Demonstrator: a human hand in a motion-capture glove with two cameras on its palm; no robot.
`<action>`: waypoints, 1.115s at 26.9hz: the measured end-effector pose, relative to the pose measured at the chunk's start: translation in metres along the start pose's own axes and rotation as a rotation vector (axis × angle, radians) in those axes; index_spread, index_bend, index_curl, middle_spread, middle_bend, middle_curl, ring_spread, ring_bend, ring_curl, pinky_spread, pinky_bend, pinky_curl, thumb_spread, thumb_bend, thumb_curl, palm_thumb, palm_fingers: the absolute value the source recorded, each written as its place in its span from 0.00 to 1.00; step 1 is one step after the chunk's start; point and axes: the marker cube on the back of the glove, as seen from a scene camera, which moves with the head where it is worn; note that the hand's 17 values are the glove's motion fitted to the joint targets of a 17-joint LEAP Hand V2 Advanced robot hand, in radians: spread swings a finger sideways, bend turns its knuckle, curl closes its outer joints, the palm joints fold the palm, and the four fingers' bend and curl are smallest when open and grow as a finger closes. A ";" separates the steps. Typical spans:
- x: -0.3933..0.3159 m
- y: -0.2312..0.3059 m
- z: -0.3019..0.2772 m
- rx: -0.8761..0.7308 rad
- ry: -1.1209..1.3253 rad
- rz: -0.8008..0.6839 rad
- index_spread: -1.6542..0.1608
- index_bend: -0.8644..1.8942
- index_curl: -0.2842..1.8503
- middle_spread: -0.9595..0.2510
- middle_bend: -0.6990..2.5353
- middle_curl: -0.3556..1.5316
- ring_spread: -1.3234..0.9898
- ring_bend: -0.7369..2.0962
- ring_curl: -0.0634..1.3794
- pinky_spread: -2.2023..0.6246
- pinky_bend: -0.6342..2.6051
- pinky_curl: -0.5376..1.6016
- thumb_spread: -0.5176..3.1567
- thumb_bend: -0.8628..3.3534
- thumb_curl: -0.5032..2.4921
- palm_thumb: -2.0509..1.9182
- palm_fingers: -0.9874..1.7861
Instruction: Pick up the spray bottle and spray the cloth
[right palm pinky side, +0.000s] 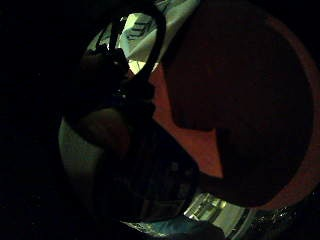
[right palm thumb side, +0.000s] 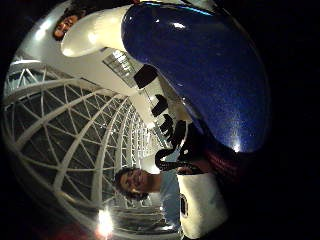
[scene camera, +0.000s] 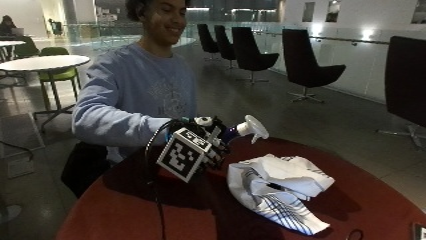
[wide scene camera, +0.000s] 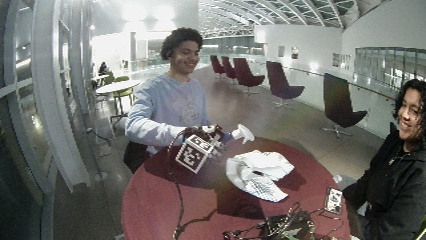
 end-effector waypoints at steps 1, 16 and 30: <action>0.000 0.000 0.000 0.001 0.002 0.004 0.77 0.34 0.21 0.80 0.32 0.42 0.61 0.47 0.32 0.89 0.33 0.42 0.40 0.20 0.36 0.71 0.64; 0.004 -0.002 0.001 0.008 0.016 0.038 0.78 0.34 0.21 0.80 0.32 0.42 0.61 0.47 0.32 0.89 0.33 0.42 0.40 0.20 0.36 0.71 0.64; 0.003 0.001 0.004 0.011 0.041 0.072 0.78 0.34 0.20 0.80 0.32 0.42 0.61 0.47 0.32 0.89 0.33 0.42 0.40 0.20 0.36 0.71 0.64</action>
